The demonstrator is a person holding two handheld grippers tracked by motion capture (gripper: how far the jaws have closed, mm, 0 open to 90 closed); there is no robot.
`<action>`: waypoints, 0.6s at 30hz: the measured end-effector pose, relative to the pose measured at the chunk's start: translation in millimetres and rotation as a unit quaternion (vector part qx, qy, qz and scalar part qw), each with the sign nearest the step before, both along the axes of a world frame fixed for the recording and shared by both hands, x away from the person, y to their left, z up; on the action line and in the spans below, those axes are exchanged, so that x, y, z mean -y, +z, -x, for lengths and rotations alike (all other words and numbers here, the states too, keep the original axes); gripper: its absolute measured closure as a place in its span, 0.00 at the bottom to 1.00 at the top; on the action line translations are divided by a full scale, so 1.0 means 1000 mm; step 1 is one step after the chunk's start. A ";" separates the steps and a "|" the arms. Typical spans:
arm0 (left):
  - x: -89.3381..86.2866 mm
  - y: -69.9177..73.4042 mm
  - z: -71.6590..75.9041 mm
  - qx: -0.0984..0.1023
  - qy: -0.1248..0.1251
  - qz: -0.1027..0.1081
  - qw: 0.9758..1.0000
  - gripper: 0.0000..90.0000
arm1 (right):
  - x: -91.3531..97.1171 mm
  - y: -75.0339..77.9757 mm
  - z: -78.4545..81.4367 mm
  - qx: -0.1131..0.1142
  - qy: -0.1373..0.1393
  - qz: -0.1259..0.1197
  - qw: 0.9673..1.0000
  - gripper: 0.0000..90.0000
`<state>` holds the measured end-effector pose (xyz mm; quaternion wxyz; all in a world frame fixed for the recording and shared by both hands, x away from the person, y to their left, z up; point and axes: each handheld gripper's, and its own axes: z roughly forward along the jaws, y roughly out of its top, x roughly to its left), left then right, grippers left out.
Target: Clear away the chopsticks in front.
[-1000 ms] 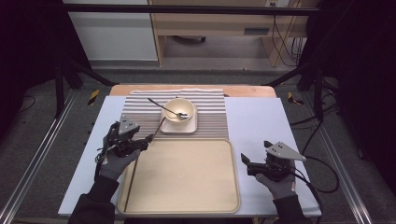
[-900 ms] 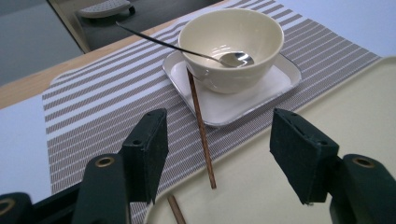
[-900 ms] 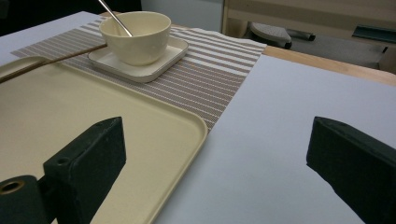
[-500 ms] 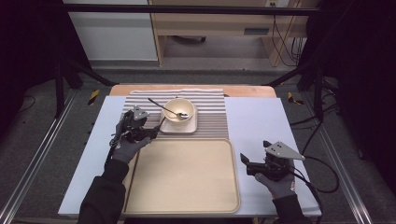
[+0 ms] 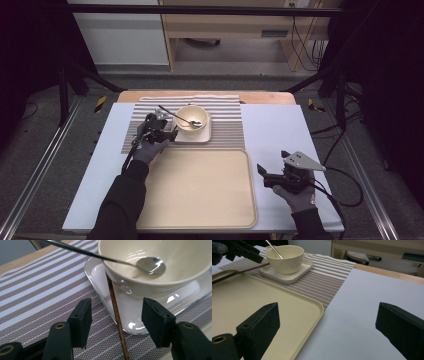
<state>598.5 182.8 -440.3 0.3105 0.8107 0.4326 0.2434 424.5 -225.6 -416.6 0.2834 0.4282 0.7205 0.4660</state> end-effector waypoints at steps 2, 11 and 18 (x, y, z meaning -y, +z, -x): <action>0.001 -0.004 -0.004 -0.004 0.004 -0.004 1.000 0.48 | 0.000 0.000 0.000 -0.001 0.001 0.001 1.000 0.06; 0.001 -0.016 -0.013 -0.013 0.011 -0.009 1.000 0.57 | -0.002 -0.002 0.000 -0.004 0.001 0.004 1.000 0.06; 0.003 -0.021 -0.016 -0.020 0.014 -0.005 1.000 0.67 | -0.002 -0.002 -0.001 -0.004 0.002 0.006 1.000 0.07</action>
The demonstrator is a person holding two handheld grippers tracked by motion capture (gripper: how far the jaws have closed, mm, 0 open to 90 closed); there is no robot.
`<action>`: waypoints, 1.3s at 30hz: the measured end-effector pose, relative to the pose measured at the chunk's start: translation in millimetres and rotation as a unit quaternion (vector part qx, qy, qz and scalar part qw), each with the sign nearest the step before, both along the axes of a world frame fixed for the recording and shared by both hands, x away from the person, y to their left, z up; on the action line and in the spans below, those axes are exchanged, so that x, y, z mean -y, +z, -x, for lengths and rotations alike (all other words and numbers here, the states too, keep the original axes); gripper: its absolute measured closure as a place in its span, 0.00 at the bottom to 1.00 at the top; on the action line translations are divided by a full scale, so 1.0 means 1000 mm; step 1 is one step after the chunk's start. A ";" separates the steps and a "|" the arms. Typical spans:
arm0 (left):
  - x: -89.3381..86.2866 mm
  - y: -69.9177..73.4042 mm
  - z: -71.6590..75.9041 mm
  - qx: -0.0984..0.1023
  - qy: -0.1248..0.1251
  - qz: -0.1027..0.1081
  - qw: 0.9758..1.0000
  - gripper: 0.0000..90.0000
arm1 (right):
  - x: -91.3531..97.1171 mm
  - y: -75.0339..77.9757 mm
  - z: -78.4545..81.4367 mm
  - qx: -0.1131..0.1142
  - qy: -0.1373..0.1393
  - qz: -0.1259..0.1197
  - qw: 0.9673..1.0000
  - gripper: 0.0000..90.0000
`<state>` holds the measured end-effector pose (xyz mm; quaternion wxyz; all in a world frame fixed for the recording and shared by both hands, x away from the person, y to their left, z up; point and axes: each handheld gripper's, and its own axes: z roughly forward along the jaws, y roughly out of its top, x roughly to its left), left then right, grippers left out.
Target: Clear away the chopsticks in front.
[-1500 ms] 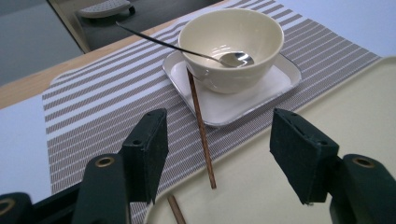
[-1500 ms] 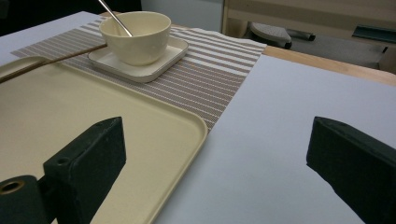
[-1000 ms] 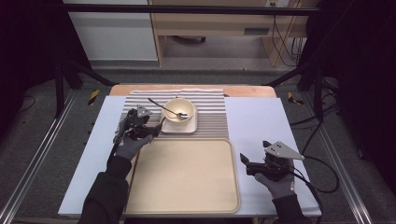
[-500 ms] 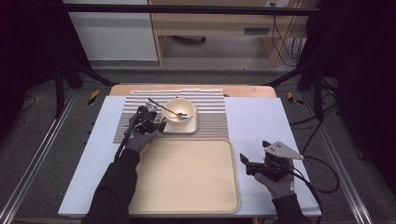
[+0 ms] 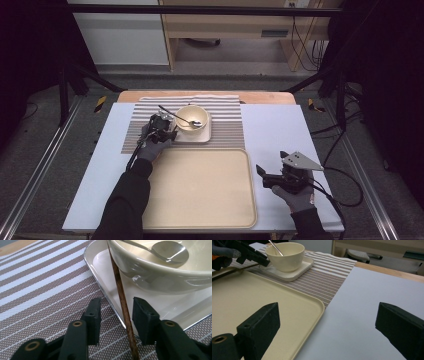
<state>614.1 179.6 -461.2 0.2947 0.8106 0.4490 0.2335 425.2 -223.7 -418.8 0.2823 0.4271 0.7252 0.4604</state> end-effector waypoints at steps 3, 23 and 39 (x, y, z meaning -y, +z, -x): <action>-0.001 0.001 0.000 -0.001 0.010 0.007 1.000 0.76 | 0.000 0.000 0.000 -0.001 0.000 0.001 1.000 0.07; -0.005 0.007 0.001 -0.011 0.025 0.039 0.999 0.94 | 0.000 -0.001 0.000 -0.001 0.000 0.006 1.000 0.07; -0.019 0.026 0.022 0.010 0.034 0.060 0.998 0.94 | 0.000 0.000 0.000 0.000 -0.001 0.003 1.000 0.06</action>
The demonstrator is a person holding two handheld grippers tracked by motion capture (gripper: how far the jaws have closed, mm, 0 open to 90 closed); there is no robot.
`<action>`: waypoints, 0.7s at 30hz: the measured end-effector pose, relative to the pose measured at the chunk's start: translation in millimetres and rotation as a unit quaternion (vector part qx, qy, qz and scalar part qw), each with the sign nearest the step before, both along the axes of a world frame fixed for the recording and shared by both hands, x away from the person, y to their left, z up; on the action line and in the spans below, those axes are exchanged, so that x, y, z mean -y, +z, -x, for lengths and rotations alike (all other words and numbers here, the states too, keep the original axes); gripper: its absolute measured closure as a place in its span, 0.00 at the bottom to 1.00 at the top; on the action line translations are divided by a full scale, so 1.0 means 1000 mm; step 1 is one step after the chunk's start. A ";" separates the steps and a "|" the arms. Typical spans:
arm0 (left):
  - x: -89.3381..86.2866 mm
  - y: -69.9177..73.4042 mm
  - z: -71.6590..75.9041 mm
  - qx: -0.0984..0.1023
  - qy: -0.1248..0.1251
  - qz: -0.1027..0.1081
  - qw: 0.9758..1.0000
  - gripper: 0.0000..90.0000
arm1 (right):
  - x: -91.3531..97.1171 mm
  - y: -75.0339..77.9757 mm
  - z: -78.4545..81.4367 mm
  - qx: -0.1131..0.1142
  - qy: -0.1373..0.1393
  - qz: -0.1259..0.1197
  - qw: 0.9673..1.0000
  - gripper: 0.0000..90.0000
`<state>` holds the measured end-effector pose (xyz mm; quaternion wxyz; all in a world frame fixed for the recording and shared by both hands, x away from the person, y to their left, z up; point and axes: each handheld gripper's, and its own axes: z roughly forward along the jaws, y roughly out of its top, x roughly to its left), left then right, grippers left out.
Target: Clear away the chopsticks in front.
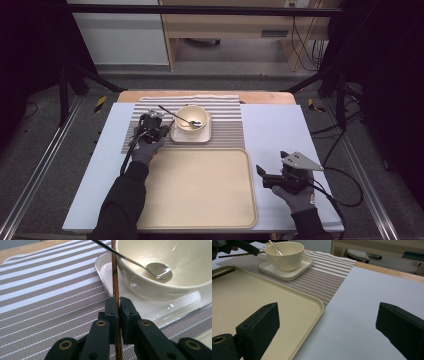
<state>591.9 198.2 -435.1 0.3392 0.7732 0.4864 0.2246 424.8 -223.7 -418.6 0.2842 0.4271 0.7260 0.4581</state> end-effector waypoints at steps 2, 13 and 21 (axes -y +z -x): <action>-0.003 0.002 0.005 0.004 -0.001 0.002 1.000 0.94 | 0.000 0.000 0.000 0.000 0.001 0.000 1.000 0.06; -0.027 0.021 0.034 0.020 0.012 0.008 1.000 0.94 | 0.001 0.001 0.001 -0.001 0.000 -0.003 1.000 0.04; -0.040 0.025 0.057 0.030 0.020 0.011 0.999 0.94 | 0.002 0.003 0.002 0.001 -0.001 -0.007 1.000 0.04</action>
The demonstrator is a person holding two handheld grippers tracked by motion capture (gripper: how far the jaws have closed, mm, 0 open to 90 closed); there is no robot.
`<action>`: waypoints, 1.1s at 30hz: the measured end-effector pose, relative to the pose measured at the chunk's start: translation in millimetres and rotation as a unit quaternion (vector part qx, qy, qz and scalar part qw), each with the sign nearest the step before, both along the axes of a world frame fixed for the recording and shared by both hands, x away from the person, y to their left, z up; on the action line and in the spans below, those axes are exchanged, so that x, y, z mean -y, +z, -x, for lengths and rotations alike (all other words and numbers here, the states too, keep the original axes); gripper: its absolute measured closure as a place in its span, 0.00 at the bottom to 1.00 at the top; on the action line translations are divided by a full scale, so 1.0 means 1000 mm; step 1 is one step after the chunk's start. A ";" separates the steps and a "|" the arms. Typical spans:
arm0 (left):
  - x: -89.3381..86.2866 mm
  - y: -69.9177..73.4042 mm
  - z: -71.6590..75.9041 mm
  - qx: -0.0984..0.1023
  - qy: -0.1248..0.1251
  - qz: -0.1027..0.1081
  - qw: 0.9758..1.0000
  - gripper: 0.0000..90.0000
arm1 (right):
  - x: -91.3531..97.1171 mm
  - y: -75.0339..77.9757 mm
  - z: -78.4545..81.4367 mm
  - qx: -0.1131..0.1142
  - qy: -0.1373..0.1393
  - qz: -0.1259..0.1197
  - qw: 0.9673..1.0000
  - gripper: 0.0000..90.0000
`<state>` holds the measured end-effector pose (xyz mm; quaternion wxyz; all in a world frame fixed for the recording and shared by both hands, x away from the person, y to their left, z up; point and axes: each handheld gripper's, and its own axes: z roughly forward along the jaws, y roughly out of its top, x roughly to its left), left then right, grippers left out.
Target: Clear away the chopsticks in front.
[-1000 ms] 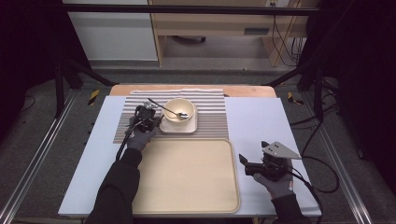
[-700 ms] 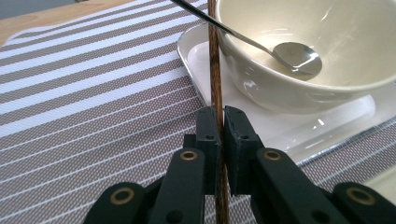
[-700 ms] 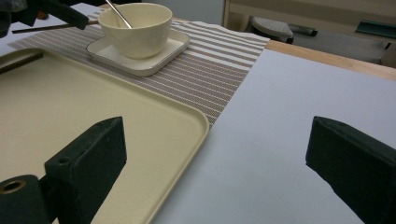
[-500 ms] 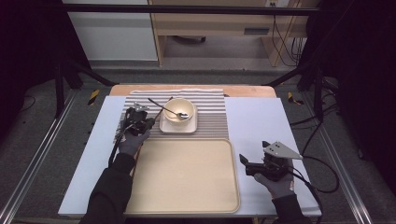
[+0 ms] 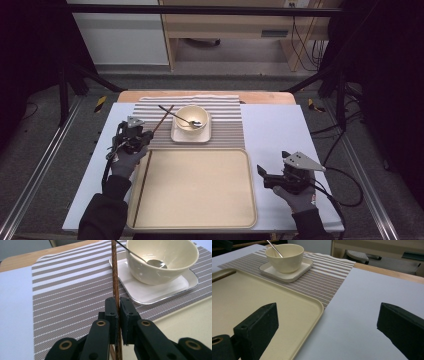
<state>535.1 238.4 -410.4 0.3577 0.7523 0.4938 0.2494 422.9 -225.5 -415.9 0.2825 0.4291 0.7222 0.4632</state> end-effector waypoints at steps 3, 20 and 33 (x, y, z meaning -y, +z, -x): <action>-0.004 0.001 0.008 0.002 0.002 -0.001 1.000 0.94 | 0.000 0.000 0.000 0.000 -0.001 0.001 1.000 0.04; -0.024 -0.001 0.043 0.009 0.012 0.001 1.000 0.94 | 0.001 0.001 0.002 0.002 0.000 0.002 1.000 0.04; -0.028 0.003 0.086 0.020 0.027 0.019 0.999 0.94 | 0.002 0.003 0.004 0.005 -0.002 -0.001 1.000 0.03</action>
